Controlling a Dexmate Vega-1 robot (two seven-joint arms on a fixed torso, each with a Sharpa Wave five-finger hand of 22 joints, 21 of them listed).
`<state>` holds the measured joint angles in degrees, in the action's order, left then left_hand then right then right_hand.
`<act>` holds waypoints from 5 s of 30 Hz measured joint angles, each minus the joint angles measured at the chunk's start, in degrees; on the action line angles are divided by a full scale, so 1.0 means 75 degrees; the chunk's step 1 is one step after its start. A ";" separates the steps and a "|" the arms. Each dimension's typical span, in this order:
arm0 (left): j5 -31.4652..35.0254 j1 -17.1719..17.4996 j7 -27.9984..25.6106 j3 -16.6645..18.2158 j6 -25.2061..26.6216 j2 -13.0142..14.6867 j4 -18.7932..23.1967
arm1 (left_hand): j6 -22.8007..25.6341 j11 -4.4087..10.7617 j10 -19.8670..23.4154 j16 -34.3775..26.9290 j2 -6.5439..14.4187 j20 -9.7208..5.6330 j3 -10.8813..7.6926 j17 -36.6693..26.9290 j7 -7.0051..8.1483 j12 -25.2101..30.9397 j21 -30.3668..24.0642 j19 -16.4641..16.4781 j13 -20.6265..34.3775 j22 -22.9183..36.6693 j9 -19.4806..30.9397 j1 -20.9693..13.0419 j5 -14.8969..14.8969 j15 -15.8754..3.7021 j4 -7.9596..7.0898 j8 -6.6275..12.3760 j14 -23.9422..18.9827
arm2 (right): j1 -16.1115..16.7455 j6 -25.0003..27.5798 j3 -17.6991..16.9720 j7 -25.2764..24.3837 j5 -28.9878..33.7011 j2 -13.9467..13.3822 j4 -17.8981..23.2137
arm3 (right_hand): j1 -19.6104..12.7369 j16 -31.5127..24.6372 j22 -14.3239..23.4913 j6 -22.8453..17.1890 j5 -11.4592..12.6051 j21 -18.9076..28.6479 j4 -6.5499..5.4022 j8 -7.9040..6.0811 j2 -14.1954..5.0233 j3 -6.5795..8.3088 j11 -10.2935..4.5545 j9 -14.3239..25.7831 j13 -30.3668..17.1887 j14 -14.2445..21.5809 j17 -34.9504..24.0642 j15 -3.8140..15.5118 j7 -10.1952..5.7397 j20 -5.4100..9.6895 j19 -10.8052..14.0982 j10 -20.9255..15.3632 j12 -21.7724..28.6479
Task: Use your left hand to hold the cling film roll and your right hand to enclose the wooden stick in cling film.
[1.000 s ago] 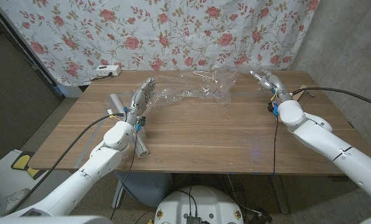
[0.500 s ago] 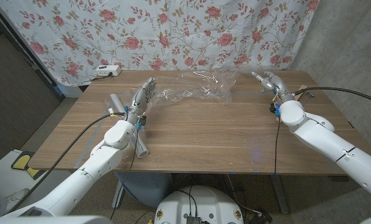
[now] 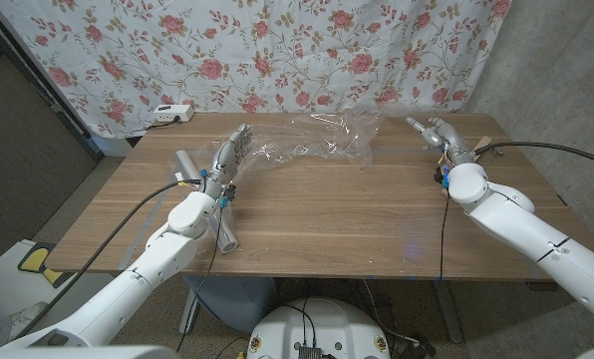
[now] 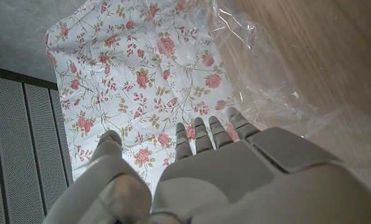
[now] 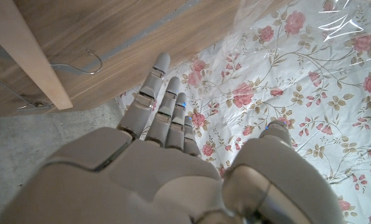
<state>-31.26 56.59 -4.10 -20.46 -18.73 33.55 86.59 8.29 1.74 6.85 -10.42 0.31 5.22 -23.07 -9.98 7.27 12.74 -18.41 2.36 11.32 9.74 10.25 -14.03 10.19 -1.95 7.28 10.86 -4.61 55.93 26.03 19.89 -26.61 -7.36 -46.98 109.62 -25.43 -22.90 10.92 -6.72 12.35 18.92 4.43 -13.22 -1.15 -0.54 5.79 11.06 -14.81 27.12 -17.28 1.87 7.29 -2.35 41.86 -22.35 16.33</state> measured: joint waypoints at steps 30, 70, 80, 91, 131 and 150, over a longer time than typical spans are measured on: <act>-0.0062 0.0020 0.0051 -0.0031 -0.0069 -0.0074 -0.0120 | 0.0000 0.0000 0.0000 0.0000 0.0000 -0.0014 0.0000 0.0000 0.0000 0.0000 0.0118 0.0068 0.0000 0.0000 0.0000 0.0000 0.0000 0.0000 -0.0001 0.0000 0.0000 | -0.0293 0.2008 0.0455 -0.0798 0.0691 0.0393 0.0376 | -0.0211 -0.0077 0.0021 -0.0812 -0.0066 0.0192 0.0147 -0.0172 0.0010 0.0021 -0.0037 0.0000 0.0096 0.0865 0.0247 -0.0428 0.0026 -0.0233 0.0638 -0.0630 -0.0032; -0.0094 0.0120 0.0059 -0.0020 -0.0136 -0.0070 -0.0097 | 0.0000 0.0000 0.0000 0.0000 0.0040 -0.0056 0.0000 0.0000 0.0000 0.0000 0.0265 0.0110 0.0000 0.0000 0.0000 0.0040 0.0000 0.0000 -0.0002 0.0000 0.0000 | 0.0025 0.2024 0.0072 -0.0501 0.0030 -0.0075 0.0404 | -0.0060 0.0456 0.0001 -0.0499 -0.0061 -0.0489 0.0021 0.0125 -0.0141 -0.0088 -0.0260 0.0038 0.0142 -0.0003 0.0226 -0.0150 -0.0706 -0.0629 -0.0747 -0.0438 -0.0351; -0.0109 0.0110 0.0105 -0.0025 -0.0140 -0.0082 -0.0130 | 0.0000 0.0000 0.0000 0.0000 0.0040 -0.0037 -0.0034 0.0000 0.0000 0.0000 0.0313 0.0128 0.0000 0.0000 0.0000 0.0040 0.0000 0.0000 0.0032 0.0000 0.0000 | 0.0141 0.2230 0.0020 -0.0537 -0.0042 -0.0208 0.0463 | -0.0111 0.0425 -0.0036 -0.0581 -0.0061 -0.0489 0.0061 0.0122 -0.0090 -0.0128 -0.0244 0.0038 0.0143 0.0059 0.0214 -0.0089 -0.0671 -0.0542 -0.0719 -0.0565 -0.0351; -0.0114 0.0055 0.0136 -0.0060 -0.0139 -0.0090 -0.0172 | 0.0028 0.0000 0.0000 0.0000 0.0040 -0.0014 -0.0033 0.0000 -0.0028 0.0000 0.0323 0.0150 0.0000 0.0000 0.0000 0.0040 0.0000 0.0000 0.0032 0.0000 0.0000 | 0.0168 0.2505 0.0002 -0.0588 -0.0089 -0.0292 0.0519 | -0.0111 0.0335 -0.0014 -0.0580 -0.0061 -0.0502 0.0086 0.0121 -0.0090 -0.0103 -0.0244 0.0037 0.0166 0.0258 0.0191 -0.0030 -0.0671 -0.0436 -0.0545 -0.0564 -0.0351; -0.0061 -0.0183 0.0246 -0.0171 -0.0074 -0.0164 -0.0400 | 0.0069 0.0000 0.0000 0.0000 0.0070 -0.0015 -0.0033 0.0000 0.0013 0.0000 0.0450 0.0149 0.0000 0.0000 0.0000 0.0070 0.0000 0.0000 0.0031 0.0000 0.0000 | -0.0165 0.3541 0.0279 -0.0915 0.0017 -0.0119 0.0545 | -0.0181 -0.0255 0.0305 -0.1564 -0.0060 0.0545 0.0168 -0.0057 -0.0101 -0.0169 -0.0105 0.0038 0.0272 0.2043 0.0018 0.0313 -0.0097 0.0314 0.1539 -0.1081 -0.0411; -0.0072 -0.0185 0.0259 -0.0180 -0.0104 -0.0177 -0.0431 | 0.0069 0.0000 0.0000 0.0000 0.0070 -0.0042 -0.0033 0.0000 0.0012 0.0000 0.0509 0.0177 0.0000 0.0039 0.0000 0.0070 0.0000 0.0000 0.0031 0.0000 0.0000 | -0.0346 0.4122 0.0454 -0.1006 0.0066 -0.0029 0.0566 | -0.0185 -0.0310 0.0715 -0.2069 -0.0060 0.0915 0.0177 -0.0057 -0.0171 -0.0244 -0.0165 0.0037 0.0272 0.1958 -0.0444 0.0295 -0.0113 0.0254 0.1219 -0.1462 -0.0357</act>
<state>-31.81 55.20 -2.16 -21.81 -19.51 32.22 83.35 8.81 1.74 6.85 -10.42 0.84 4.91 -23.31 -9.98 7.37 12.73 -14.59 3.69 11.32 10.03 10.25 -13.51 10.19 -1.95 7.51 10.86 -4.61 53.34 56.94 23.30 -34.16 -6.87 -47.20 113.87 -26.82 -25.23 16.28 -22.24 11.90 25.78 5.76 -13.64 -2.44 -2.38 4.55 11.33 -12.77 41.80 -20.60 4.09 6.44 -0.44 51.00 -33.31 13.65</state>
